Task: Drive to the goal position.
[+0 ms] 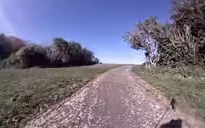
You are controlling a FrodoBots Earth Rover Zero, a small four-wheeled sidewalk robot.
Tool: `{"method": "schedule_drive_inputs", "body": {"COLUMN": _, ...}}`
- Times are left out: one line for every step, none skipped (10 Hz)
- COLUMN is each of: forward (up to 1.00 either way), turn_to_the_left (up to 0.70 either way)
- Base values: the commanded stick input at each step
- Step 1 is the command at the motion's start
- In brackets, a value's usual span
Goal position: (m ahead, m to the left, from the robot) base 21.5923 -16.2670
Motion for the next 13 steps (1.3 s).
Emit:
{"method": "schedule_drive_inputs", "body": {"forward": 1.00, "turn_to_the_left": 0.00}}
{"method": "schedule_drive_inputs", "body": {"forward": 1.00, "turn_to_the_left": -0.40}}
{"method": "schedule_drive_inputs", "body": {"forward": 1.00, "turn_to_the_left": -0.40}}
{"method": "schedule_drive_inputs", "body": {"forward": 1.00, "turn_to_the_left": -0.18}}
{"method": "schedule_drive_inputs", "body": {"forward": 1.00, "turn_to_the_left": -0.08}}
{"method": "schedule_drive_inputs", "body": {"forward": 1.00, "turn_to_the_left": -0.03}}
{"method": "schedule_drive_inputs", "body": {"forward": 1.00, "turn_to_the_left": -0.21}}
{"method": "schedule_drive_inputs", "body": {"forward": 1.00, "turn_to_the_left": -0.39}}
{"method": "schedule_drive_inputs", "body": {"forward": 1.00, "turn_to_the_left": -0.40}}
{"method": "schedule_drive_inputs", "body": {"forward": 1.00, "turn_to_the_left": -0.40}}
{"method": "schedule_drive_inputs", "body": {"forward": 1.00, "turn_to_the_left": -0.03}}
{"method": "schedule_drive_inputs", "body": {"forward": 1.00, "turn_to_the_left": -0.01}}
{"method": "schedule_drive_inputs", "body": {"forward": 1.00, "turn_to_the_left": 0.00}}
